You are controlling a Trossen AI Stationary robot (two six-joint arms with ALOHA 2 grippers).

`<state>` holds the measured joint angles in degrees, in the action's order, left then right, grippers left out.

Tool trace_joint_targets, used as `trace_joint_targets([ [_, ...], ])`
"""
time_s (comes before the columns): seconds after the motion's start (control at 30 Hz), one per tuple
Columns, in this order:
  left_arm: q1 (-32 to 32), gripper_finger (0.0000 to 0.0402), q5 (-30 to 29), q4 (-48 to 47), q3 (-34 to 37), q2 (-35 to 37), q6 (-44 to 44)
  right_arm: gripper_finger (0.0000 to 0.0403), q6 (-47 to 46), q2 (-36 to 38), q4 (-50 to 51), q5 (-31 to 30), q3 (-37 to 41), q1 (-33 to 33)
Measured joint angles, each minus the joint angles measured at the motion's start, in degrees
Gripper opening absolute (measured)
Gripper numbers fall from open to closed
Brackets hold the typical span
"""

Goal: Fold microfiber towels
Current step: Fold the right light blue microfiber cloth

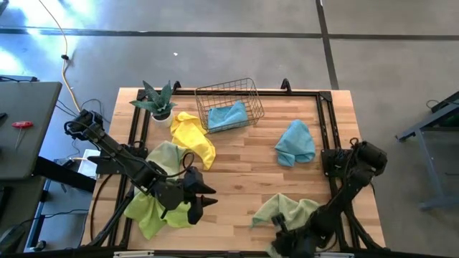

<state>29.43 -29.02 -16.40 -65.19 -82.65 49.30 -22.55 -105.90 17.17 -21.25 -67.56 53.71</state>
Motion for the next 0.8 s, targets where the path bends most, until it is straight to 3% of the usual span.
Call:
trace_joint_targets([
  [0.33, -0.17, 0.0161, 0.13, 0.00, 0.00, 0.00, -6.91, 0.0002, 9.81, 5.18, 14.49, -5.62, 0.00, -14.07],
  [0.5, -1.08, 0.0161, 0.31, -0.24, 0.00, 0.02, -11.45, 0.0002, 10.22, 8.74, 11.25, -6.50, 0.01, -23.25],
  [0.8, -4.74, 0.0161, -0.30, -3.89, 0.00, 0.02, -17.57, 0.0001, -0.94, 17.79, 3.93, -5.00, 0.01, -33.89],
])
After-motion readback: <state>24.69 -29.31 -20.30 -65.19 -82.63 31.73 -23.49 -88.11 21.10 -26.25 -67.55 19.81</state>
